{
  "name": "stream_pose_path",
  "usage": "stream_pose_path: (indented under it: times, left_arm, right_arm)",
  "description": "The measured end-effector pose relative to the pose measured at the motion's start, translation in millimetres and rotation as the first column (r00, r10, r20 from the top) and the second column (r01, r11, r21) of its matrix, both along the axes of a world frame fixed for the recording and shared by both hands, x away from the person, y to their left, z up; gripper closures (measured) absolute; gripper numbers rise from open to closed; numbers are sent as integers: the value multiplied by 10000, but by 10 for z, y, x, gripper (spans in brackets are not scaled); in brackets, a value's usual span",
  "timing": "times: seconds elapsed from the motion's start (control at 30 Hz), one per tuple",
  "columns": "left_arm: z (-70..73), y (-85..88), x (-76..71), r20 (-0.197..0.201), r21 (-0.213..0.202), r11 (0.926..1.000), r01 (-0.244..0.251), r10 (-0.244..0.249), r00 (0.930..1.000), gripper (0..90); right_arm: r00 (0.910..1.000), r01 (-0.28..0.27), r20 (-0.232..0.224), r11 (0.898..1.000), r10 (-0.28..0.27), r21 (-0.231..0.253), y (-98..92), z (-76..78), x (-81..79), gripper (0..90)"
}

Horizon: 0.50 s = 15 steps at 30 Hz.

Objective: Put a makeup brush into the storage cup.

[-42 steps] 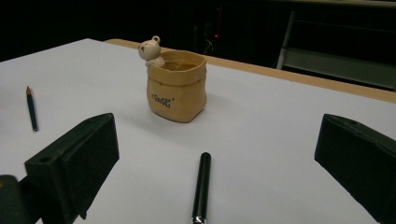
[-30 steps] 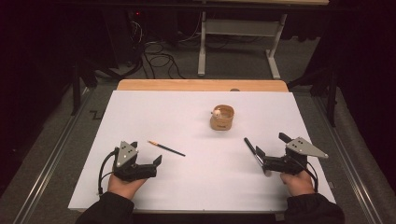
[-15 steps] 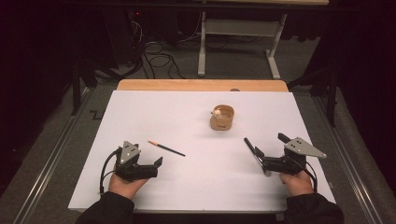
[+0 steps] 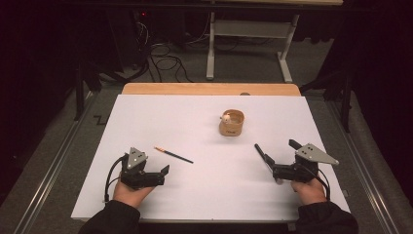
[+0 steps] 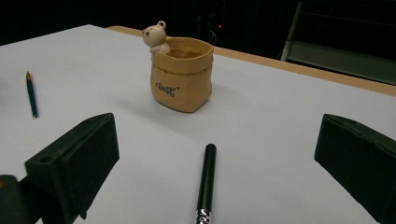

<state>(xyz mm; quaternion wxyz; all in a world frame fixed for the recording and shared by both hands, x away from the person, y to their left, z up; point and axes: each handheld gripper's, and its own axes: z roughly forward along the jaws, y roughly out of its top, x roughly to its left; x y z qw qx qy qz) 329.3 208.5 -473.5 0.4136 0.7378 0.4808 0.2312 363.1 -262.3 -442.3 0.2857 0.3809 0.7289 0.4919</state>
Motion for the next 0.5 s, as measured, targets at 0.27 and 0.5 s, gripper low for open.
stream_pose_path:
  times: [0.27,0.5]
  left_arm:
    - [-27,3,23,-450,93,9999,-100,104,9989,22]
    - [-50,1,40,-795,177,9998,-91,104,9968,23]
  right_arm:
    - [10000,-15,-12,10000,15,-34,1,-1,0,3]
    - [10000,-2,6,10000,2,-65,-3,0,0,3]
